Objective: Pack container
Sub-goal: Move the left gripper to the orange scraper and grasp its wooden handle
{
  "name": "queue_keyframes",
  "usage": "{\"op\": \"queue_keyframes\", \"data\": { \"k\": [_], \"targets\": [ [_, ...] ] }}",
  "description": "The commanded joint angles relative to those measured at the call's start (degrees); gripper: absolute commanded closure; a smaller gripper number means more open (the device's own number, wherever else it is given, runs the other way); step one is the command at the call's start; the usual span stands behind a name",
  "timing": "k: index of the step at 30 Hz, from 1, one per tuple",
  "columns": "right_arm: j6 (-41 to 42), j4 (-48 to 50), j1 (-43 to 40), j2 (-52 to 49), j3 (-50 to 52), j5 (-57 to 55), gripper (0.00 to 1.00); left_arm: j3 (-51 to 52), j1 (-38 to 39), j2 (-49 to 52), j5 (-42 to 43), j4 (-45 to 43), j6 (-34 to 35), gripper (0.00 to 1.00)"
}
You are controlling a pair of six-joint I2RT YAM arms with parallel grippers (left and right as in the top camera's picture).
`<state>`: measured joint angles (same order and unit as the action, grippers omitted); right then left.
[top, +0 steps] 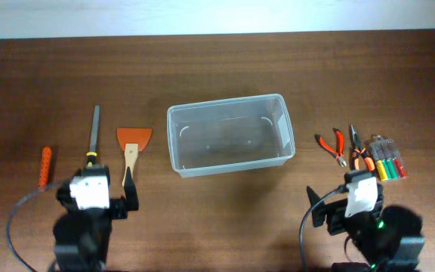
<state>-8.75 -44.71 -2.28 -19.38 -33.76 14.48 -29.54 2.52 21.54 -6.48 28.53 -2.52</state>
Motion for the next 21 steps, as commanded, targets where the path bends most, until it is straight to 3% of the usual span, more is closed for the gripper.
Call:
{"op": "queue_keyframes", "data": {
  "k": [1,10,12,16,21],
  "targets": [
    [0.2,-4.59,-0.37,-11.13,-10.78,-0.94,0.01,-9.22,0.04,11.67,-0.83,3.98,-0.07,0.01],
    [2.4,-17.62,-0.39,-36.63,-35.74,4.0,0.01,-34.25,0.04,39.74,-0.85,18.16,-0.04,0.01],
    [5.05,-17.22,-0.46,-39.93,-37.42,2.51,0.01,-35.5,0.04,42.8,1.16,18.6,0.24,0.01],
    [19.23,-16.63,-2.1,-47.21,-37.83,-3.85,0.01,-35.6,0.04,46.4,5.4,22.51,0.26,0.01],
    [20.65,-17.31,-4.15,-56.28,-37.83,-3.76,0.01,-35.6,0.04,50.88,3.41,27.61,0.2,0.01]
  ]
}}
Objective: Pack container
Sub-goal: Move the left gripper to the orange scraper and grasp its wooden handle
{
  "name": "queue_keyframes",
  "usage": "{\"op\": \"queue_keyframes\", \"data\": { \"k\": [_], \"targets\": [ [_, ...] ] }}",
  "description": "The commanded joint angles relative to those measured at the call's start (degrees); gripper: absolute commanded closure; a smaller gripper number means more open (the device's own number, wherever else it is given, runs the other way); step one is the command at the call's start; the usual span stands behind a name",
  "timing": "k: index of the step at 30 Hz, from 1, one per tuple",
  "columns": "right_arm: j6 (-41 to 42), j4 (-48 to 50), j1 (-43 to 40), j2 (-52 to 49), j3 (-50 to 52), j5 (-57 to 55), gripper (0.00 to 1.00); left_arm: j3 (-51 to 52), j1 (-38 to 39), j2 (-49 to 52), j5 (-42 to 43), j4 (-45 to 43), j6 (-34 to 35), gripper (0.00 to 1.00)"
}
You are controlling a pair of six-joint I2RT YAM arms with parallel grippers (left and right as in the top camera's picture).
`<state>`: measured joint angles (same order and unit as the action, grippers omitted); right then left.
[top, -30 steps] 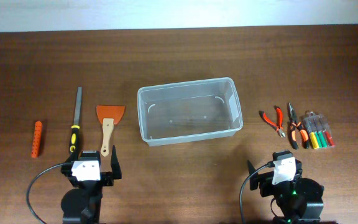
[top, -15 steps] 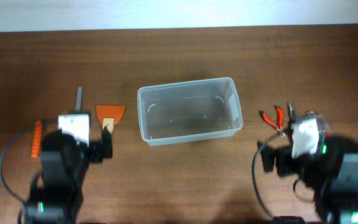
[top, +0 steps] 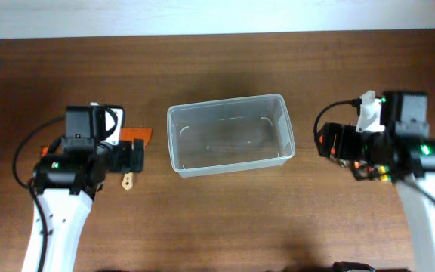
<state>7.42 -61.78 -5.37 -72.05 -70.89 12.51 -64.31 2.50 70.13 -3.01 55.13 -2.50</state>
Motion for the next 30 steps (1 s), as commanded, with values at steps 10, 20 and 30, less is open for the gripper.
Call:
{"op": "queue_keyframes", "data": {
  "k": [10,20,30],
  "targets": [
    [4.48,-1.38,-1.11,-12.44,-0.7,-1.64,0.01,-0.85,-1.27,25.62,-2.45,-4.07,0.2,0.01],
    [4.46,-2.84,-2.21,-12.37,-0.72,-2.69,0.01,-0.92,-3.54,36.04,-0.66,-12.28,-0.96,0.01],
    [4.46,-3.45,-2.21,-12.37,-0.72,-2.69,0.02,-0.9,-3.54,38.88,-0.63,-15.74,-0.94,0.02]
  ]
}}
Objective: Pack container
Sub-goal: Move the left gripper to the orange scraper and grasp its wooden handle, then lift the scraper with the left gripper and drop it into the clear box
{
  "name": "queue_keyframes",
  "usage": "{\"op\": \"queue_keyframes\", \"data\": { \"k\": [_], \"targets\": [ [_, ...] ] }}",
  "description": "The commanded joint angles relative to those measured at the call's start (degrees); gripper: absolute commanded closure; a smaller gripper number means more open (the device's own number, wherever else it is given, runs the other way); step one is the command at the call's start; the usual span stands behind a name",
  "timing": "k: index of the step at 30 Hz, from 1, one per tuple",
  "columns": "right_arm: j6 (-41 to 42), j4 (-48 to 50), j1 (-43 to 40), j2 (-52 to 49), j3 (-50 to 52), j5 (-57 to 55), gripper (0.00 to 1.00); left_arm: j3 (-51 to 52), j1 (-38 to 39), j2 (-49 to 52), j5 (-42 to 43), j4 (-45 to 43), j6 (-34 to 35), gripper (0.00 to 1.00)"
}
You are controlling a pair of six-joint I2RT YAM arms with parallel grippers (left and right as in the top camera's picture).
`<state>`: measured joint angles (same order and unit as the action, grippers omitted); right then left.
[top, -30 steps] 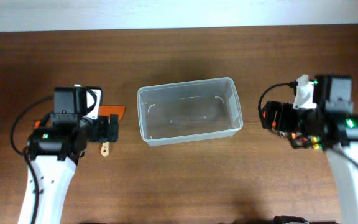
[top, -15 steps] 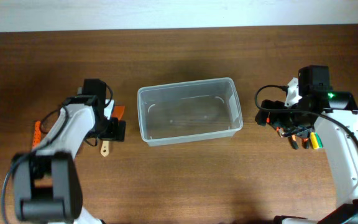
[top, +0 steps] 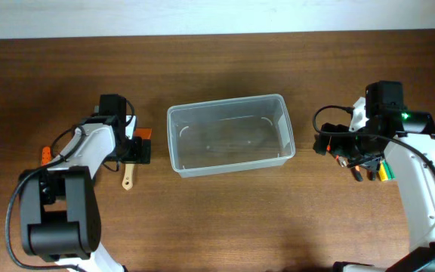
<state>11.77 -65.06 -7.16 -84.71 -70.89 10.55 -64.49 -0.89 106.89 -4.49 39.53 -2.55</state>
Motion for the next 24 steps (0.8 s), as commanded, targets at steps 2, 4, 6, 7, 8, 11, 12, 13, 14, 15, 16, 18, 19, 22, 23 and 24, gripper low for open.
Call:
{"op": "queue_keyframes", "data": {
  "k": [2,4,6,7,8,11,12,13,14,15,16,18,19,22,23,24],
  "targets": [
    [0.11,-0.35,-0.42,0.28,-0.72,-0.72,0.01,-0.72,-0.15,2.95,0.85,-0.09,-0.9,0.06],
    [0.09,-0.66,-0.42,0.28,-0.72,-0.74,0.01,-0.72,-0.15,3.48,0.83,-0.09,-0.9,0.17],
    [0.09,-0.98,-0.42,0.28,-0.72,-0.74,0.02,-0.72,-0.15,3.63,0.83,-0.15,-0.92,0.29],
    [0.11,-1.11,-0.42,0.28,-0.72,-0.72,0.01,-0.72,-0.15,3.63,0.81,-0.33,-0.92,0.34],
    [0.11,-1.27,-0.42,0.28,-0.72,-0.74,0.01,-0.72,-0.15,3.63,0.81,-0.59,-0.92,0.38],
    [0.09,-1.75,-0.42,0.28,-0.72,-0.72,0.02,-0.72,-0.13,3.63,0.81,-1.95,-0.92,0.52],
    [0.09,-1.92,-0.42,0.28,-0.72,-0.72,0.01,-0.72,-0.15,3.63,0.81,-2.56,-0.92,0.55],
    [0.09,-2.16,-0.42,0.28,-0.72,-0.72,0.01,-0.74,-0.15,3.63,0.81,-3.04,-0.92,0.57],
    [0.09,-2.32,-0.42,0.28,-0.72,-0.74,0.01,-0.81,-0.13,3.63,0.76,-3.34,-0.94,0.59],
    [0.09,-2.49,-0.42,0.28,-0.72,-0.74,0.01,-0.98,-0.13,3.63,0.74,-3.54,-0.96,0.61],
    [0.09,-2.56,-0.42,0.28,-0.72,-0.74,0.01,-1.25,-0.15,3.63,0.7,-3.56,-0.96,0.64],
    [0.09,-2.75,-0.42,0.28,-0.72,-0.74,0.01,-2.21,-0.13,3.63,0.63,-3.52,-0.96,0.72],
    [0.07,-2.91,-0.42,0.28,-0.72,-0.74,0.01,-3.04,-0.13,3.58,0.63,-3.19,-0.96,0.8],
    [0.07,-3.37,-0.42,0.28,-0.72,-0.74,0.01,-7.37,-0.13,3.3,0.66,0.76,-0.94,0.97],
    [0.02,-3.56,-0.42,0.28,-0.72,-0.74,0.01,-9.42,-0.09,3.06,0.63,2.82,-0.94,0.98],
    [-0.39,-3.63,-0.42,0.28,-0.72,-0.72,0.01,-12.35,0.0,2.82,0.61,5.57,-0.98,0.98]
  ]
}}
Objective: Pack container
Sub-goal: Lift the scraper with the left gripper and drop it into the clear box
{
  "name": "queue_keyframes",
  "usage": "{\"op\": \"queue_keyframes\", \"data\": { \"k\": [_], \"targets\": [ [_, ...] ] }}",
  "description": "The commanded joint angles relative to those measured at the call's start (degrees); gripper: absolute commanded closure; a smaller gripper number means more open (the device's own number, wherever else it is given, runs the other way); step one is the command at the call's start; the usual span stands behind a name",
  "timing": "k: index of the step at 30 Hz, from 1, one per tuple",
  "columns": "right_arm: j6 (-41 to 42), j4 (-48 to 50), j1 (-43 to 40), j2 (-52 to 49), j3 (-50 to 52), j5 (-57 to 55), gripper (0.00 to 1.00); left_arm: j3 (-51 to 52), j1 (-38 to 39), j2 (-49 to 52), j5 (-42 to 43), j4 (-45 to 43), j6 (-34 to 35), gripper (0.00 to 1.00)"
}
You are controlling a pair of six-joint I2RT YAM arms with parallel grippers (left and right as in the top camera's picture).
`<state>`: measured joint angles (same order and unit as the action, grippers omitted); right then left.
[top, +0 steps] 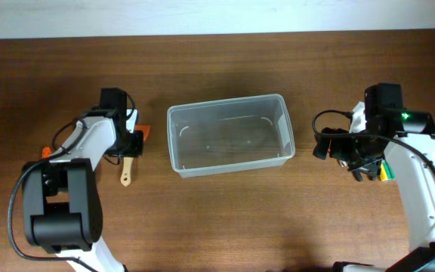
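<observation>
The clear plastic container (229,136) sits empty at mid-table. My left gripper (129,143) is down on the scraper, whose wooden handle (125,174) sticks out toward me and whose orange blade (143,131) shows beside the fingers; the overhead view does not show how the jaws stand. My right gripper (329,145) is low over the spot right of the container where the pliers lie. The pliers are hidden under it and its jaw state is unclear.
An orange wall plug (45,153) peeks out left of the left arm. The bit set (384,173) with green and yellow pieces lies under the right arm. The table's far edge runs along the top.
The left gripper shifted slightly left over the scraper, and the handle tip now lies a little higher and more tilted. The right gripper now covers the red pliers handles that showed before.
Both arms were folded at the near edge, with the tools lying either side of the empty container. Then both were raised over their tool groups. Then the left was at the scraper and the right at the pliers, where both now sit lower.
</observation>
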<state>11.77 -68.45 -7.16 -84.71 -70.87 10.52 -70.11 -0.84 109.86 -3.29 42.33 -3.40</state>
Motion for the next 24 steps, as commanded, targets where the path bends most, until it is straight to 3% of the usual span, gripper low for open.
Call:
{"op": "queue_keyframes", "data": {
  "k": [1,7,12,17,24],
  "targets": [
    [-0.66,-0.31,-0.42,0.28,-0.74,-0.72,0.01,-9.64,0.11,-0.39,-0.59,5.33,-0.13,0.98],
    [-0.79,-0.35,-0.42,0.28,-0.74,-0.72,0.01,-34.25,3.56,-2.14,0.28,21.27,-1.68,0.98],
    [-0.76,-0.35,-0.42,0.28,-0.74,-0.72,0.01,-49.24,11.98,-3.37,6.54,25.29,-12.61,0.98],
    [-0.76,-0.42,-0.42,0.28,-0.74,-0.72,0.01,-49.88,23.04,-3.21,5.46,29.55,-39.76,0.98],
    [-0.79,-0.42,-0.42,0.28,-0.74,-0.72,0.01,-40.61,28.72,1.64,4.22,26.95,-53.07,0.98]
  ]
}}
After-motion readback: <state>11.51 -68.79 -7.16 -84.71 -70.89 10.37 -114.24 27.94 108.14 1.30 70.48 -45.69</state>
